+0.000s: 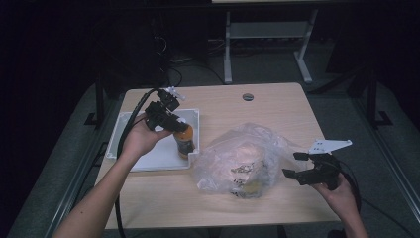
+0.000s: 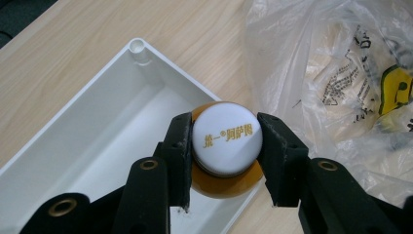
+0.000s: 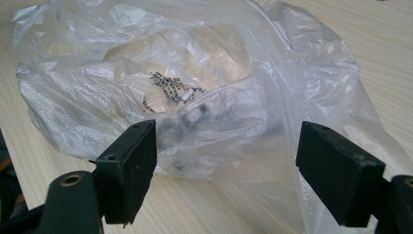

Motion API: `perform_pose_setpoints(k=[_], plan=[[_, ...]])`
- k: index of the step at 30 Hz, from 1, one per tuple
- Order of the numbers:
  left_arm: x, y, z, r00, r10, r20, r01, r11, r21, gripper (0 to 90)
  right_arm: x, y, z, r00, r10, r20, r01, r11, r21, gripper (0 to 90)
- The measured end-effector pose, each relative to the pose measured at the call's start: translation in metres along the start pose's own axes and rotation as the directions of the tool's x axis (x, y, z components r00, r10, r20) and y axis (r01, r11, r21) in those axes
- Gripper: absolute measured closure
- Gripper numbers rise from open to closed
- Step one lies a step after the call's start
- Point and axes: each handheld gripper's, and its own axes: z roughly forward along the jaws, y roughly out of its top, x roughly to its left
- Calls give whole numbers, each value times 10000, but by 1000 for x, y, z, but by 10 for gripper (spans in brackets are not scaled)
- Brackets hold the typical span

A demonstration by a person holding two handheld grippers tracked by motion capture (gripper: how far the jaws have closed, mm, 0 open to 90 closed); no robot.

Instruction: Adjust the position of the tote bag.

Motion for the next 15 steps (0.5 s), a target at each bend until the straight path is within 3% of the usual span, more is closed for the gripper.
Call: perform_pose_setpoints(k=[15], plan=[[0, -3, 9, 10000, 82, 13, -82, 9997, 239, 594, 0, 0, 1, 10000, 28, -30, -28, 10000, 48, 224]])
